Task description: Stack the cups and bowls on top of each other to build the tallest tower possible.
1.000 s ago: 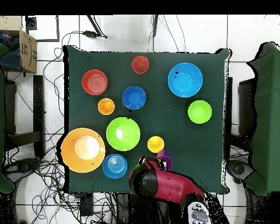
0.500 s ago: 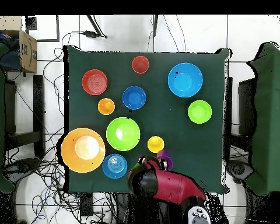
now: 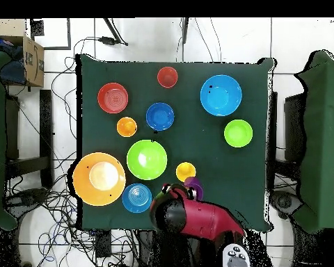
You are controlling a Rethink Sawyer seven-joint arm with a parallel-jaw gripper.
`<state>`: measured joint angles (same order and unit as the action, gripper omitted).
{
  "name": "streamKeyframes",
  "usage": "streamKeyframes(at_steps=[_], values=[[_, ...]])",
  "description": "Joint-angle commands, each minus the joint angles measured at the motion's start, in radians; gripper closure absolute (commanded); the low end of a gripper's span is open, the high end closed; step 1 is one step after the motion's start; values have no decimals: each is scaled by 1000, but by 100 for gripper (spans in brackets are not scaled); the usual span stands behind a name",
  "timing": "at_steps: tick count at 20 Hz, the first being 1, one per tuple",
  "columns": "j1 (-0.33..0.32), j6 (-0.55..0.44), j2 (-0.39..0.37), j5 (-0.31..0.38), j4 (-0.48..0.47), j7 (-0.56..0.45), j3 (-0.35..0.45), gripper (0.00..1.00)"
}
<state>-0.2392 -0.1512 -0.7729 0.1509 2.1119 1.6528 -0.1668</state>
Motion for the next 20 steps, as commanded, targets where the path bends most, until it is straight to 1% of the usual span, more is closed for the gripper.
streamKeyframes(at_steps=[1,12,16,17,20], values=[[13,-79,36,-49,-83,131,128,100],[-3,-17,93,-36,-112,136,135,100],[0,27,136,-33,-124,150,134,100],[4,49,142,-32,-114,159,134,100],[7,69,152,-30,-114,166,133,100]])
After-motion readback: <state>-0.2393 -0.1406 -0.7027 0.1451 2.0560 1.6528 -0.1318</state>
